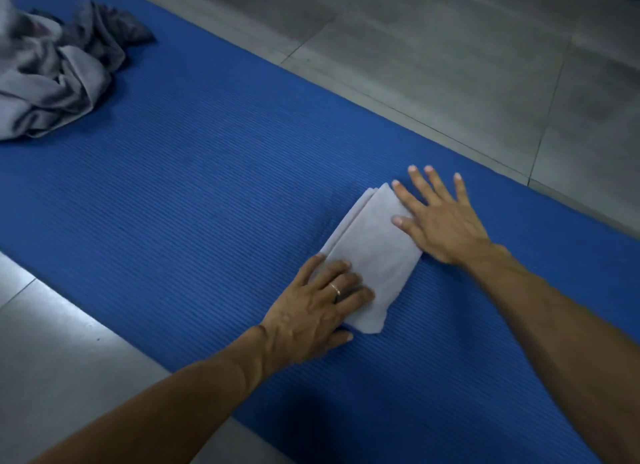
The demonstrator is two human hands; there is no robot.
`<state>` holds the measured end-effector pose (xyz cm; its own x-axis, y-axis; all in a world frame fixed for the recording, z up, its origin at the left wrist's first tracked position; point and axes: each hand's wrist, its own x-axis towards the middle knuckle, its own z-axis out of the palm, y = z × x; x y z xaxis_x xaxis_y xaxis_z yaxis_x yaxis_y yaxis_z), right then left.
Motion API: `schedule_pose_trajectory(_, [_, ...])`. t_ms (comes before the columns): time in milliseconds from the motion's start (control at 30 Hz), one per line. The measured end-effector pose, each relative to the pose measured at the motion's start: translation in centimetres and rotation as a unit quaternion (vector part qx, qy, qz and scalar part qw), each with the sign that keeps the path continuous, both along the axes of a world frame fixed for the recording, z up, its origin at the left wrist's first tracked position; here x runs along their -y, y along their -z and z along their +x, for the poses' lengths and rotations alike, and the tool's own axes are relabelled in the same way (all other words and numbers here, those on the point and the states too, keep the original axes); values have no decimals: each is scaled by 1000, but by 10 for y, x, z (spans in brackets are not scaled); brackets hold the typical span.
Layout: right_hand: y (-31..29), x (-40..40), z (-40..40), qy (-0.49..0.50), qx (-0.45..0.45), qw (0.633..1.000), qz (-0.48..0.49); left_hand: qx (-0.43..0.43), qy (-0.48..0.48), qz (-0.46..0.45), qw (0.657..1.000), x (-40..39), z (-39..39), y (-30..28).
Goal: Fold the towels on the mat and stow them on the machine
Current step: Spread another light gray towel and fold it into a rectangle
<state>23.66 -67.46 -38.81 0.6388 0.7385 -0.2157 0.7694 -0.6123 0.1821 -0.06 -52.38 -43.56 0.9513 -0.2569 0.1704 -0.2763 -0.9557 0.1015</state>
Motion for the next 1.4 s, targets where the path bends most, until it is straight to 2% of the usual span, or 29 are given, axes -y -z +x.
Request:
schedule_pose_trajectory(67, [-10, -6, -20, -12, 2, 997, 77, 25, -6, -2, 1000, 5, 9, -5])
schedule_pose_trajectory(167, [-14, 4, -50, -2, -82, 986, 146, 44, 3, -25, 999, 7, 17, -11])
schedule_pose_trajectory(267, [-7, 31, -65, -52, -104, 981, 154, 39, -13, -126, 991, -3, 14, -18])
schedule_pose_trajectory(367, [-1, 39, -71, -76, -130, 983, 107, -21, -67, -331, 941, -18, 9, -34])
schedule_pose_trajectory(400, [-1, 33, -70, -82, -118, 983, 115, -38, -78, -372, 924, -23, 9, -38])
schedule_pose_trajectory(567, [-17, -22, -57, -95, -77, 973, 197, -48, -151, -484, 861, -44, 11, -48])
schedule_pose_trajectory(700, [-46, -54, -58, -119, -87, 976, 160, -15, -237, -446, 863, -73, 6, -53])
schedule_pose_trajectory(867, [-65, -57, -75, -26, -97, 987, 122, -23, -351, -364, 862, -83, -6, -46])
schedule_pose_trajectory(1033, [-84, -31, -103, 70, -107, 982, 142, -58, -289, -297, 908, -65, -22, -68])
schedule_pose_trajectory(1200, [-147, 5, -140, 176, -131, 962, 165, -150, -226, -242, 932, -39, -33, -147])
schedule_pose_trajectory(1400, [-292, 38, -162, 248, -116, 943, 188, -203, -181, -182, 945, -3, -23, -294])
